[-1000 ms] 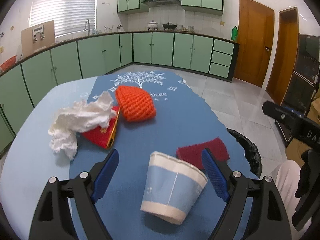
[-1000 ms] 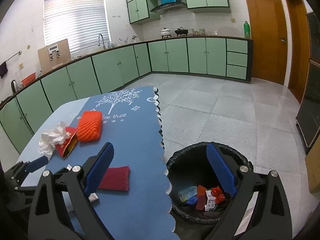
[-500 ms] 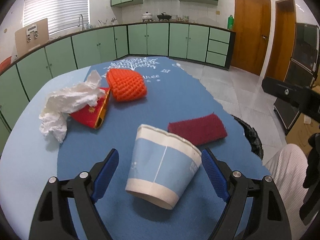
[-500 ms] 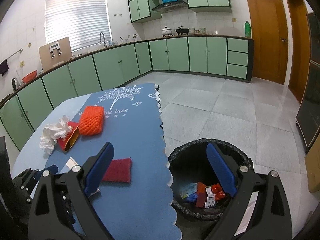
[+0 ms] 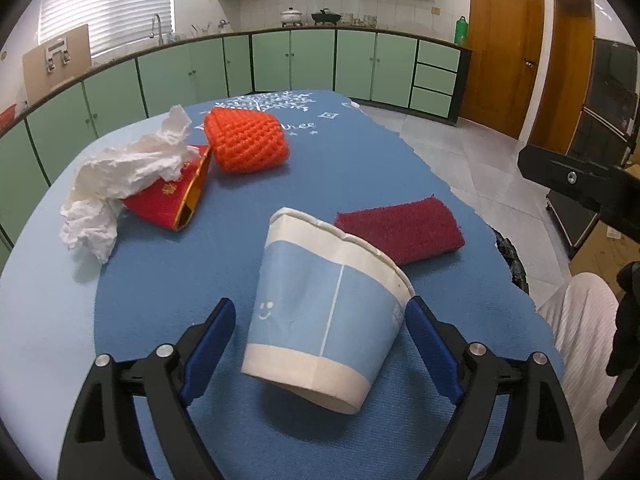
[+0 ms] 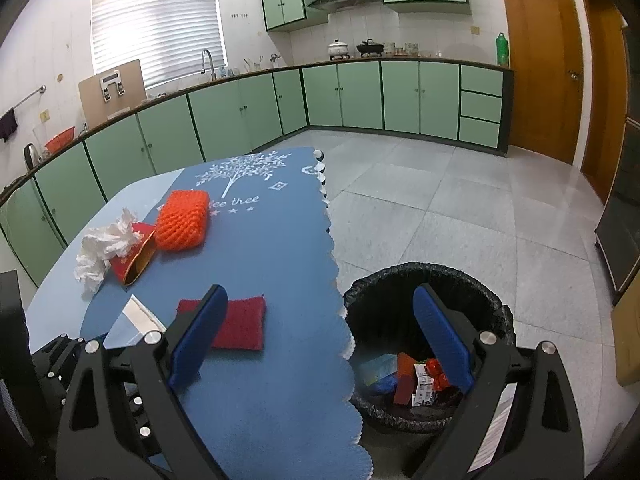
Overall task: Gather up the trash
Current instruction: 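Move the left tool to the blue paper cup while the right tool approaches the second red pad, then close the left tool on the blue paper cup while the right tool grasps the red pad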
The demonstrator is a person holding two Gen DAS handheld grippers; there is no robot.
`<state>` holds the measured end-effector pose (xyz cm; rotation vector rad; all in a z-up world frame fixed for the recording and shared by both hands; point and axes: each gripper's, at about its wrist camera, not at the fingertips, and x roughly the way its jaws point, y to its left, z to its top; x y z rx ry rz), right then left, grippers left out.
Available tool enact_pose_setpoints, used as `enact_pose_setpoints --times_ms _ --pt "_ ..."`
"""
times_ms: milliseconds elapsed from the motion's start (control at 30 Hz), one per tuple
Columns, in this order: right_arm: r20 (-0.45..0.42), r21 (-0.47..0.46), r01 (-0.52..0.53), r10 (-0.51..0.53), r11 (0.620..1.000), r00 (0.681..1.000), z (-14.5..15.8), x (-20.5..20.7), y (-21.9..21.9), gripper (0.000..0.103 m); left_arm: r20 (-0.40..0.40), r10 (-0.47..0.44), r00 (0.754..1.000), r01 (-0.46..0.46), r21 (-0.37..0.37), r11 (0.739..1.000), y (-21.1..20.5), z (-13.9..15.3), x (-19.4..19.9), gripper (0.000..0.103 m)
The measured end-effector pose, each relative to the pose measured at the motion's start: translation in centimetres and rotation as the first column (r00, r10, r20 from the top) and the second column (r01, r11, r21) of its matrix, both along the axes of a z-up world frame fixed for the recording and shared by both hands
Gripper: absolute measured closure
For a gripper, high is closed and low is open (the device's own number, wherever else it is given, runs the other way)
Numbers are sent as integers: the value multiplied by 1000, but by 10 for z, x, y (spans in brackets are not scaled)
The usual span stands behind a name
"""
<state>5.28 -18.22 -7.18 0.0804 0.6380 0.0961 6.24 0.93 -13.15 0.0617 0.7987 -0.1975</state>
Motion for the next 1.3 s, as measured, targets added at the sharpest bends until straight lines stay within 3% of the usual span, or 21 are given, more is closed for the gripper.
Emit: enact_pose_setpoints --times_ms 67,100,433,767,1033,1300 --pt "-3 -1 0 0 1000 1000 -1 1 0 12 -3 -9 1000 9 -13 1000 2 0 1 22" --pt "-4 -3 0 0 1000 1000 -1 1 0 12 -6 -22 1000 21 -29 999 2 0 0 33" --pt "-7 -14 -10 10 1000 1000 -2 3 5 12 50 9 999 -7 -44 999 8 16 -8 50" --pt "13 -10 -62 62 998 998 -3 5 26 12 170 148 974 -140 -57 989 47 53 -10 52" --pt "-10 -36 -107 107 994 994 -19 15 64 12 153 180 972 -176 -39 984 58 43 -2 52" --pt "-39 -44 -86 84 995 996 -30 25 75 12 154 195 969 -193 -29 981 64 36 6 52"
